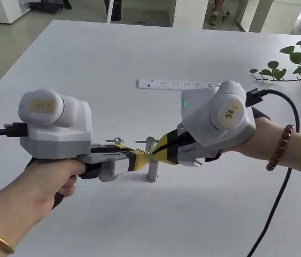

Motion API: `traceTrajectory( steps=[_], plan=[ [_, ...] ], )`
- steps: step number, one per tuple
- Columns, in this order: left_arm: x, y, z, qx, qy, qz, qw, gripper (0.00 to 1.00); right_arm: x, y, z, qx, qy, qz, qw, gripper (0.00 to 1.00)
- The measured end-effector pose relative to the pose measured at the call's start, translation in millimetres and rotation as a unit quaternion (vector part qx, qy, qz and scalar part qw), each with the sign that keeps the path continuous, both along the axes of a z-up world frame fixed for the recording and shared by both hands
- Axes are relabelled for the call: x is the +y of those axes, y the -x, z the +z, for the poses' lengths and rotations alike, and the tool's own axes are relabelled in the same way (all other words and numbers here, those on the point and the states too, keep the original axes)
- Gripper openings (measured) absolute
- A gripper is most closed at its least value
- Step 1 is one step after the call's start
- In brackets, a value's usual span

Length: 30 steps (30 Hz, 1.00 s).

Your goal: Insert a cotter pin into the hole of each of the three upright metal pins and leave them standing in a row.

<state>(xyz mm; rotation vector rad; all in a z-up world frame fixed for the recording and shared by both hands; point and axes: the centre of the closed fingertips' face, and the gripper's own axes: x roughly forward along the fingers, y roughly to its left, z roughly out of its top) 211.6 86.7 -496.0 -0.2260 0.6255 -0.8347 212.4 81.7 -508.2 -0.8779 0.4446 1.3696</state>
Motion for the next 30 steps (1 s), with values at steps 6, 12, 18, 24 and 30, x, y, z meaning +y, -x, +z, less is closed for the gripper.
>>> traceTrajectory(
  steps=[6, 12, 18, 24, 30],
  plan=[
    [-3.1, 3.3, 0.3, 0.011, 0.009, -0.004, 0.9999, 0.08, 2.7, 6.1, 0.9, -0.010, 0.005, 0.018, 0.9998, 0.00],
    [-3.1, 4.1, 0.7, 0.021, 0.019, -0.001, 0.9996, 0.03, 3.4, 9.0, 1.1, -0.021, 0.013, 0.028, 0.9993, 0.00],
    [-4.9, 6.8, -1.1, 0.005, 0.006, -0.014, 0.9999, 0.01, 3.3, 10.2, 0.3, -0.024, 0.016, 0.029, 0.9992, 0.00],
    [-4.9, 5.4, 1.0, -0.016, -0.002, -0.020, 0.9997, 0.01, 4.2, 8.7, 1.8, -0.027, 0.011, 0.026, 0.9992, 0.00],
    [-3.5, 2.9, 3.2, -0.018, 0.003, -0.016, 0.9997, 0.01, 5.5, 7.3, 3.6, -0.020, -0.001, 0.016, 0.9997, 0.00]
  ],
)
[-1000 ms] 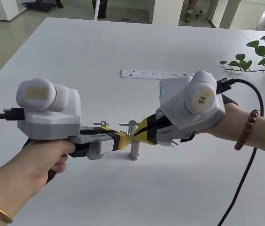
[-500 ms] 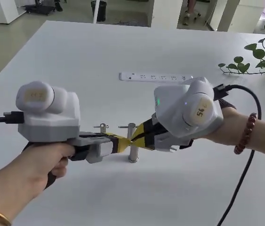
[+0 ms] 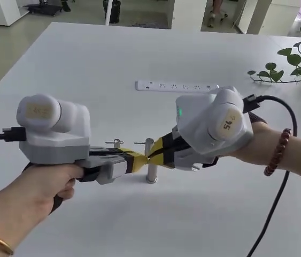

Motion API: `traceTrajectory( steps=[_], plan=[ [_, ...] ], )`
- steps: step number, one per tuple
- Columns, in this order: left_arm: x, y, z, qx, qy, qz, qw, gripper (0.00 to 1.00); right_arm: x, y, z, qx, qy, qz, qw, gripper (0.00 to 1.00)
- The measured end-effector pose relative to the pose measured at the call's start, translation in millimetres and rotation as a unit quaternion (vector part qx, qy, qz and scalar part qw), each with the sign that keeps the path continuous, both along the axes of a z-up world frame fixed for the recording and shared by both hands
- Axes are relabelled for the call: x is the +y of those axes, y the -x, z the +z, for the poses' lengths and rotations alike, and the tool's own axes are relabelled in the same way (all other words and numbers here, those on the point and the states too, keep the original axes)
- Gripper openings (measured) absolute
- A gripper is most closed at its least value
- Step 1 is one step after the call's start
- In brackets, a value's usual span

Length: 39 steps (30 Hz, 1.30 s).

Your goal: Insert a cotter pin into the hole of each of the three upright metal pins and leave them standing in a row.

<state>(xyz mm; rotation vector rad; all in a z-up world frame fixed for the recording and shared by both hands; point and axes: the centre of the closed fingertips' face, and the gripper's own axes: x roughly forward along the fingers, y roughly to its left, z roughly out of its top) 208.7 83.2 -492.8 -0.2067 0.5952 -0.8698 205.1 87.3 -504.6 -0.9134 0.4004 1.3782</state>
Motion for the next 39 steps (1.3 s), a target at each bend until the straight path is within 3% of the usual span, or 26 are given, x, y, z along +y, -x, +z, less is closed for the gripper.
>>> traceTrajectory(
  steps=[7, 10, 17, 22, 32, 39],
  plan=[
    [-0.4, -0.8, 0.7, 0.001, 0.004, 0.002, 1.0000, 0.00, -0.7, -2.5, -1.1, 0.016, -0.009, -0.017, 0.9997, 0.00],
    [0.0, -0.8, 0.5, -0.003, 0.000, 0.000, 1.0000, 0.00, -3.1, -2.5, -1.3, 0.051, -0.024, -0.040, 0.9976, 0.01],
    [3.6, 0.3, 0.3, -0.028, -0.019, -0.015, 0.9993, 0.00, -6.1, -1.9, 4.8, 0.141, -0.077, -0.090, 0.9829, 0.03],
    [1.7, 5.1, 6.5, -0.061, -0.015, -0.040, 0.9972, 0.00, -8.9, 2.4, 5.7, 0.190, -0.098, -0.110, 0.9708, 0.06],
    [0.1, 11.3, 10.5, -0.098, -0.022, -0.078, 0.9919, 0.00, -15.1, 11.3, 9.7, 0.249, -0.124, -0.111, 0.9541, 0.09],
    [-4.7, 20.6, 14.0, -0.122, -0.022, -0.116, 0.9855, 0.00, -17.3, 20.9, 10.9, 0.266, -0.127, -0.093, 0.9511, 0.09]
  ],
)
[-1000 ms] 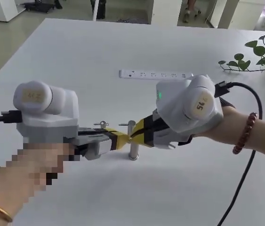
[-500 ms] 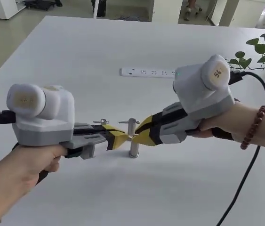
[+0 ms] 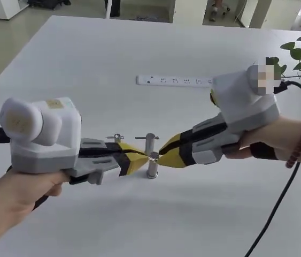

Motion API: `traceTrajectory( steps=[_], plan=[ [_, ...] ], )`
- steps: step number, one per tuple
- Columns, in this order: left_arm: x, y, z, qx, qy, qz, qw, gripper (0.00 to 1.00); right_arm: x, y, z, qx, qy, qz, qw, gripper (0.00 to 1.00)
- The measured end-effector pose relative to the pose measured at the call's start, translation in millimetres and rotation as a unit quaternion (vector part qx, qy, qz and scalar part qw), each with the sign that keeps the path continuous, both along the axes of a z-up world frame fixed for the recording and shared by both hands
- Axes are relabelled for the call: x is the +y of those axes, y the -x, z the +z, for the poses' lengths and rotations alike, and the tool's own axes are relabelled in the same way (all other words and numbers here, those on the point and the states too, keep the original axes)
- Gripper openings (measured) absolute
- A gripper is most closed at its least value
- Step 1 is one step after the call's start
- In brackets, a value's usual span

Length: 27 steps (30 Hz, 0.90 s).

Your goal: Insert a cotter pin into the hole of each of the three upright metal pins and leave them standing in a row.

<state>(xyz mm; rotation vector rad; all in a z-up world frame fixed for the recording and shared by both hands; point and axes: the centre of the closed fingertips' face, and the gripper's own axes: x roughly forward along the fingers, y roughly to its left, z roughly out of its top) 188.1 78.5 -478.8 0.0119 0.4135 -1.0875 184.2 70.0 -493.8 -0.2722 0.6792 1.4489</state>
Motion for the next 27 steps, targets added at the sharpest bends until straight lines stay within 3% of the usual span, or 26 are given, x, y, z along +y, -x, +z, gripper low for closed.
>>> traceTrajectory(
  steps=[5, 11, 21, 27],
  plan=[
    [-7.5, 11.5, 5.9, -0.003, 0.018, -0.039, 0.9991, 0.00, -2.8, 12.4, 1.2, 0.026, -0.013, 0.029, 0.9992, 0.09],
    [-10.1, 17.4, 6.3, -0.004, 0.024, -0.054, 0.9982, 0.00, -4.0, 28.0, 4.6, 0.050, -0.026, 0.061, 0.9965, 0.05],
    [-14.8, 32.8, 7.4, 0.003, 0.046, -0.083, 0.9955, 0.00, -7.4, 40.8, -0.4, 0.062, -0.023, 0.084, 0.9942, 0.00],
    [-15.1, 38.8, 6.1, 0.011, 0.054, -0.089, 0.9945, 0.00, -7.9, 48.9, -0.1, 0.057, -0.021, 0.104, 0.9927, 0.00]
  ],
)
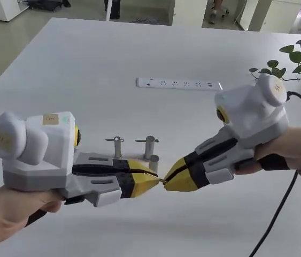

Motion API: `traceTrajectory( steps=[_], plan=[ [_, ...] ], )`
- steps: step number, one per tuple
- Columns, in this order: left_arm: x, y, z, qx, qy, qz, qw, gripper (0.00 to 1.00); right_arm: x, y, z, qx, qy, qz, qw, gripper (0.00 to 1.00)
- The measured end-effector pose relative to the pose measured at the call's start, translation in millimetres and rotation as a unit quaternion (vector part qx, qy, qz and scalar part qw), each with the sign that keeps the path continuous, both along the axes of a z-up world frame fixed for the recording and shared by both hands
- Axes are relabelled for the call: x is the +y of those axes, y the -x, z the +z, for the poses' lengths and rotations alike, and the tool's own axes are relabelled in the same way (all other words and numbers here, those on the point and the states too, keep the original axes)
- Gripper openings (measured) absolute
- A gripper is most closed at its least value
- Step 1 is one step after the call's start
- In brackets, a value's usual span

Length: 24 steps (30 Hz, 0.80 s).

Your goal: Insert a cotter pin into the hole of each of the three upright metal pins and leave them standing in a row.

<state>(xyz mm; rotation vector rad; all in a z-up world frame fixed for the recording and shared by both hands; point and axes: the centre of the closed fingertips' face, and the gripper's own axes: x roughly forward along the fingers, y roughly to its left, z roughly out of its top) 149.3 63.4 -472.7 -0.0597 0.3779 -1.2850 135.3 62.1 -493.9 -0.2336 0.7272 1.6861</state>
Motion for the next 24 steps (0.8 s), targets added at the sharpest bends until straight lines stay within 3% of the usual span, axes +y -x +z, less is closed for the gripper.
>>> traceTrajectory(
  steps=[12, 18, 24],
  plan=[
    [2.3, 0.8, -3.5, -0.001, -0.007, 0.004, 1.0000, 0.00, 0.5, -1.2, 1.1, -0.041, 0.011, 0.014, 0.9990, 0.00],
    [3.2, -1.6, -10.8, -0.011, -0.031, 0.010, 0.9994, 0.01, 0.2, -6.3, -2.6, -0.077, 0.030, 0.019, 0.9964, 0.00],
    [6.7, -7.6, -16.5, -0.024, -0.052, 0.026, 0.9980, 0.03, -3.5, -11.1, -6.0, -0.097, 0.046, 0.020, 0.9940, 0.00]
  ],
)
